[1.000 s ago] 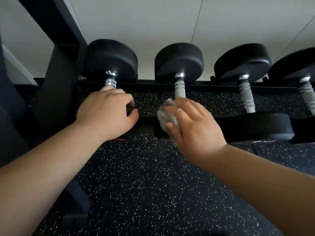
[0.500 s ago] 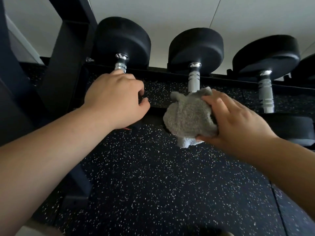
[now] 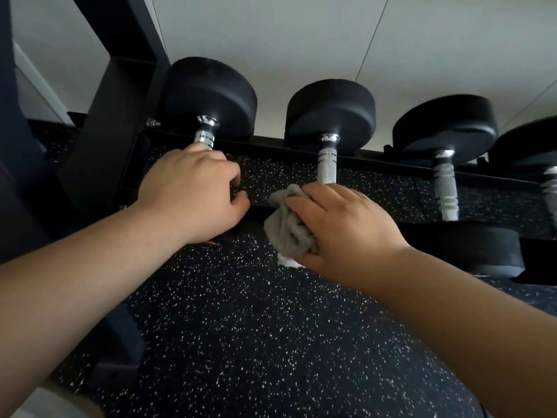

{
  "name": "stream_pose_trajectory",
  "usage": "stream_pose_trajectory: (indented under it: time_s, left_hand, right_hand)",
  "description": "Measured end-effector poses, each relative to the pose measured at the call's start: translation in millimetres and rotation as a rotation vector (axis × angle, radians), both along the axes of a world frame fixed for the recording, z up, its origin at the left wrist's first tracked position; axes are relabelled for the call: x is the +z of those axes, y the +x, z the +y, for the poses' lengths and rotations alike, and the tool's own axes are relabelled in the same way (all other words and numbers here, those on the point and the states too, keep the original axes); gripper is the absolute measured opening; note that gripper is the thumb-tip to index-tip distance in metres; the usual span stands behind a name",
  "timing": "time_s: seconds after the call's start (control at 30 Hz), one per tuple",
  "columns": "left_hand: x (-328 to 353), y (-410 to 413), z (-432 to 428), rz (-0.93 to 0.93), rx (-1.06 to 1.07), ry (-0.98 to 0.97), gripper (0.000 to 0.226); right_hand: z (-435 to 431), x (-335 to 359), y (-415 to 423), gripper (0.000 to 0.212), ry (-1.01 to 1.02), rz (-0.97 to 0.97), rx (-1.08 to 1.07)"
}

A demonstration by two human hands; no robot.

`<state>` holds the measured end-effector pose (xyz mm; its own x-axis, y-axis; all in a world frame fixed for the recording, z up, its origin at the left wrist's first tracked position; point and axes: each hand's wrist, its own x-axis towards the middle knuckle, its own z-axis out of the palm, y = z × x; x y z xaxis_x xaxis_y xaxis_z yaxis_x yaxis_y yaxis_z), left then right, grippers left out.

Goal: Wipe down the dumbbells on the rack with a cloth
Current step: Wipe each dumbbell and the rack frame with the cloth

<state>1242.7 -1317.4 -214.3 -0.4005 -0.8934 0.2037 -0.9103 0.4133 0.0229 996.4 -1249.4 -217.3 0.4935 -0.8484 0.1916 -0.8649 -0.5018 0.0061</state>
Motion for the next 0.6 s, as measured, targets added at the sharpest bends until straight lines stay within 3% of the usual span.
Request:
stream_pose_trajectory:
  time_s: [0.1, 0.2, 0.27, 0.43, 0.5, 0.6]
  left_hand:
    - [1, -1, 0, -0.068, -0.008, 0.038, 0.054]
    - [2, -2, 0, -0.126, -0.023, 0.061, 0.060]
    - [2, -2, 0, -0.130, -0.019, 0.069, 0.060]
    - [3, -3, 0, -0.151, -0.006, 0.071, 0.057]
    - [3, -4, 0, -0.168, 0.002, 0.084, 0.057]
    - [5, -5, -1, -0.182, 0.011, 0.107, 0.058]
  right_hand:
    - [-4, 4, -16, 0.040, 0.064, -0.296, -0.012]
    - [-14, 14, -16, 0.040, 0.053, -0.529, -0.223]
    - [-24, 19, -13, 0.050, 0.105, -0.502, -0.388]
    - [-58, 14, -22, 0.069, 0.527, -0.410, -0.627]
    - [-73, 15, -24, 0.066, 0.619, -0.446, -0.652]
    - [-97, 11, -23, 0.052, 0.669, -0.286, -0.506]
